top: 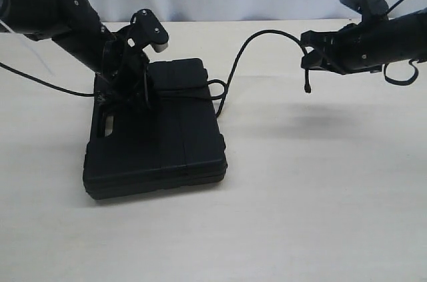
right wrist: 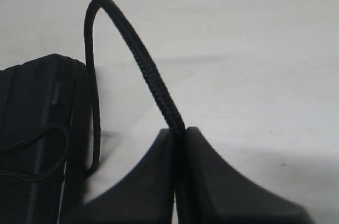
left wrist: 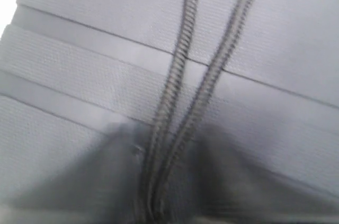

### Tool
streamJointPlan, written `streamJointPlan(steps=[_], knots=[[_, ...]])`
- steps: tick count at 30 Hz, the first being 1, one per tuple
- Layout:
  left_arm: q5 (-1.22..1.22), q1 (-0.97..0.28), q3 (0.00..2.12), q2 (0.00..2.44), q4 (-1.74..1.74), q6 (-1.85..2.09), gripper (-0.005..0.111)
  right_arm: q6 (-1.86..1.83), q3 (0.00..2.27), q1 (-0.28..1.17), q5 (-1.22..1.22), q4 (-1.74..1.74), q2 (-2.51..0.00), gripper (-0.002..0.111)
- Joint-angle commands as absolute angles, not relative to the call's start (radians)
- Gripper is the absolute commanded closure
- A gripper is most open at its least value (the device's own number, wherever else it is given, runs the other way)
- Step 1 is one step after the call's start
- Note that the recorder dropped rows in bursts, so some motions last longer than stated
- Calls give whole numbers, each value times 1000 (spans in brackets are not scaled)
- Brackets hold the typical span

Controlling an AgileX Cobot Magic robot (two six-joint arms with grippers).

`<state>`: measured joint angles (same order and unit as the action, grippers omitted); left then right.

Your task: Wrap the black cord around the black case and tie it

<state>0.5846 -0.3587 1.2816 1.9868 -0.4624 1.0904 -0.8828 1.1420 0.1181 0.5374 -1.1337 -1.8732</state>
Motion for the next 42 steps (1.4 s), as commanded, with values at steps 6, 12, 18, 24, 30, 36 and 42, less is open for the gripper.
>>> streamJointPlan(steps=[6, 12, 18, 24, 30, 36, 42], knots=[[517, -356, 1280, 1964, -548, 1107, 107, -986, 1140, 72, 586, -1419, -1869, 104], [619, -356, 1280, 1902, -722, 1278, 107, -1128, 1133, 73, 637, -1734, -1869, 104], [653, -356, 1268, 1890, -833, 1402, 107, -1148, 1133, 71, 587, -1744, -1869, 104], [685, -356, 1249, 1877, -993, 1552, 107, -1173, 1137, 71, 546, -1744, -1869, 104], [751, -356, 1247, 1877, -1176, 1681, 107, -1094, 1139, 71, 531, -1744, -1895, 104], [736, -364, 1233, 1877, -1226, 1736, 107, -1039, 1139, 71, 590, -1744, -1928, 104], [629, -373, 1211, 1877, -1269, 1764, 107, -1056, 1139, 81, 715, -1744, -1928, 104]])
